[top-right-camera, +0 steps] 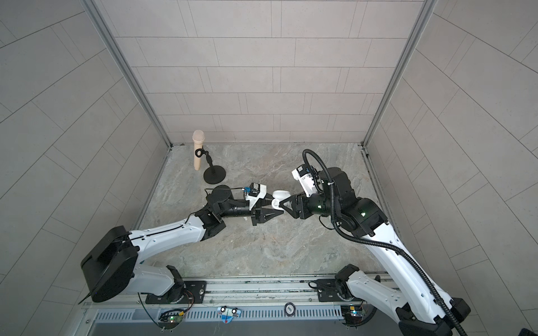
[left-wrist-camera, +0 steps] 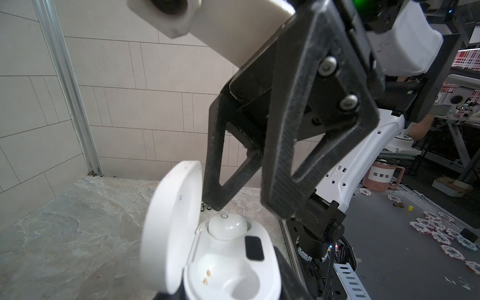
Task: Insert wireless bluetooth earbuds into charging case
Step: Insert the wireless bluetooth earbud into the charging case, then pick up the wireless bluetooth earbud from the center of the table.
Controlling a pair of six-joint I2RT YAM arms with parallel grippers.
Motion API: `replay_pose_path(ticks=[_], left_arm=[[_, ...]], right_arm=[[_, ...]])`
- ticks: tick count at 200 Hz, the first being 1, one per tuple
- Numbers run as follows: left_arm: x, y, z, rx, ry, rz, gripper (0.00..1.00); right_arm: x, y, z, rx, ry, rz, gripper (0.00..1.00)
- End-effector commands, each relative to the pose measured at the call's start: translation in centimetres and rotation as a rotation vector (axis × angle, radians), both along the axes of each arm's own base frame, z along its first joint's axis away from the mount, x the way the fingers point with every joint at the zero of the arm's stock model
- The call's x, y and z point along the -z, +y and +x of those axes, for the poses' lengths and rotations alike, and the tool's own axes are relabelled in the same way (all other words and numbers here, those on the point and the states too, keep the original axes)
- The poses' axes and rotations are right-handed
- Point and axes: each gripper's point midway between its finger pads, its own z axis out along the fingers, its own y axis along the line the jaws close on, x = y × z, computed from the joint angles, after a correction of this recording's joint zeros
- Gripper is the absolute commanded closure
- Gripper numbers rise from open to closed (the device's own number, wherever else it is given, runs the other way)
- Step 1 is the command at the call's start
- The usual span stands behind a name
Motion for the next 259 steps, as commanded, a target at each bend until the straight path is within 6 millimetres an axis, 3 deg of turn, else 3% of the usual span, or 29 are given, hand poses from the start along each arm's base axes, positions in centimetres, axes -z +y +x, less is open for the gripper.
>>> replay_pose_path(ticks=[1, 51, 98, 127, 167, 185, 199, 241, 259], left_arm=[[-1.4, 0.3, -1.2, 0.033, -0.036, -0.038, 0.79], [0.1, 1.4, 0.4, -0.050, -0.001, -0.016, 0.79], [0.5, 4.6, 2.5, -0.195, 0.032, -0.018, 0.79], [0.9, 8.1, 4.0, -0.337, 0.041, -0.003, 0.80], [0.4, 12.7, 5.3, -0.498, 0.041, -0.009, 0.80], [-0.1, 13.7, 5.6, -0.532, 0.041, -0.015, 0.80], [-0.5, 15.7, 6.9, -0.602, 0.041, -0.018, 0.80], [-1.7, 19.0, 9.5, -0.690, 0.041, -0.014, 0.80], [-1.9, 20.2, 10.5, -0.716, 0.046, -0.015, 0.81]], right_arm=[[-1.5, -0.5, 0.1, 0.018, -0.060, -0.002, 0.40], [-1.4, 0.1, -2.0, -0.060, -0.029, 0.015, 0.38], [0.4, -0.4, -2.7, -0.036, -0.002, 0.000, 0.33], [3.8, -0.1, -1.4, 0.016, 0.033, -0.026, 0.29], [9.5, 2.2, 1.2, 0.071, 0.088, -0.101, 0.29], [11.8, 3.8, 2.2, 0.077, 0.113, -0.142, 0.29], [13.7, 5.2, 2.7, 0.065, 0.142, -0.188, 0.28], [18.1, 10.0, 4.4, 0.047, 0.162, -0.297, 0.30], [19.7, 11.0, 5.3, 0.068, 0.193, -0.357, 0.30]])
